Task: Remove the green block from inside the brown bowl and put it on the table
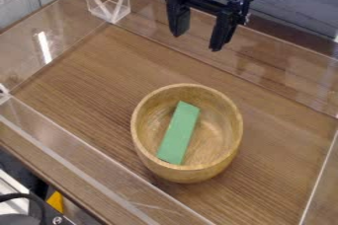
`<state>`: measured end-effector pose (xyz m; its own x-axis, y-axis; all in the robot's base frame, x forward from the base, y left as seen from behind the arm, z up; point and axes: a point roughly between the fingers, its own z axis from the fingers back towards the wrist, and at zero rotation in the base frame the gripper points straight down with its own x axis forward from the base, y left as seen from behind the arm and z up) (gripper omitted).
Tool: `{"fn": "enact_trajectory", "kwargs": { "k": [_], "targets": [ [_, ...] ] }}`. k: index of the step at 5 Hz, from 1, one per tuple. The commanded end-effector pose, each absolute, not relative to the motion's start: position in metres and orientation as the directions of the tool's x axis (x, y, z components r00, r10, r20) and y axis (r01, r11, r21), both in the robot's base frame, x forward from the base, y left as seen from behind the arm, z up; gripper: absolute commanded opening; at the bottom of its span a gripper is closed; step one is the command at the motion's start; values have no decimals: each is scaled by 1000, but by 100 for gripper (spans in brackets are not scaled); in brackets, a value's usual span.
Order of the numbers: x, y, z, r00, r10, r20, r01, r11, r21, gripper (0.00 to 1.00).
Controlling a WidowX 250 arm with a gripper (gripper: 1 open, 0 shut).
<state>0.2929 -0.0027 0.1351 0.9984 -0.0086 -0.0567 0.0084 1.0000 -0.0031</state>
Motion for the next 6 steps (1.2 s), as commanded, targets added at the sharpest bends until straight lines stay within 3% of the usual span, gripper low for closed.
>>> {"fn": "enact_trajectory", "kwargs": {
  "k": [1,3,6],
  "targets": [
    [281,-7,134,997,-9,-73,8,1000,-13,100],
    [234,-32,112,991,-50,-121,46,998,-34,100],
    [219,-44,86,995,-75,-58,74,997,-31,100]
  ]
}}
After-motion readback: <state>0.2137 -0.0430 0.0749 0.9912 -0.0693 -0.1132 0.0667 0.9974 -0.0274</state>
